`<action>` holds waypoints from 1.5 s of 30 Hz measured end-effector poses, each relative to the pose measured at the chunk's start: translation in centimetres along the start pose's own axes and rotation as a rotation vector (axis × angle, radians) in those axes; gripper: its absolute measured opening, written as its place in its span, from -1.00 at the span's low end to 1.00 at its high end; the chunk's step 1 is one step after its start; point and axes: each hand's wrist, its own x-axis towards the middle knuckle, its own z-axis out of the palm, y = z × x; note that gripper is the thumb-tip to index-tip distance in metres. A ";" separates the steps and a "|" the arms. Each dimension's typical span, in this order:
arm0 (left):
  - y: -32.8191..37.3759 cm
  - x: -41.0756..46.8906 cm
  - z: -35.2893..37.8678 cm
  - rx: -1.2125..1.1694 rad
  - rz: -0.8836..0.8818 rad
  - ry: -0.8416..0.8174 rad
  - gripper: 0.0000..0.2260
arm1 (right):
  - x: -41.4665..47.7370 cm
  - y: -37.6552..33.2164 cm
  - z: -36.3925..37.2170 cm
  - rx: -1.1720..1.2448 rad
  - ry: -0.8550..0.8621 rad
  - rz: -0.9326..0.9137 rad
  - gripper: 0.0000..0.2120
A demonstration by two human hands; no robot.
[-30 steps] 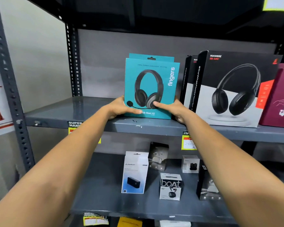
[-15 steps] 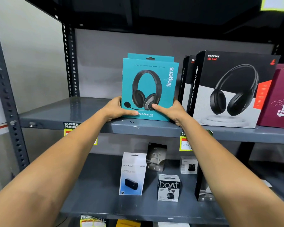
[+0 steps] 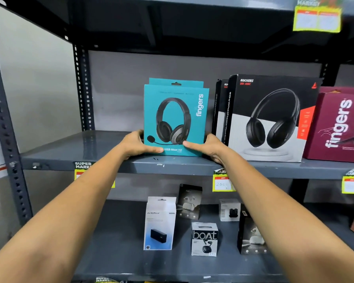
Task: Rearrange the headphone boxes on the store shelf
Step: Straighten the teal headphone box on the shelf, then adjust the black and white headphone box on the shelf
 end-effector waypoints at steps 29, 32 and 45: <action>14.2 1.1 21.1 -0.011 0.056 0.059 -0.11 | -6.2 9.1 -22.6 0.114 0.370 -0.046 -0.38; 13.9 1.7 20.8 -0.085 0.033 0.025 -0.06 | -5.3 8.5 -22.8 0.206 0.217 -0.047 -0.60; 13.3 1.8 20.6 -0.233 0.016 0.087 -0.28 | -4.0 10.6 -22.5 0.061 0.335 -0.115 -0.53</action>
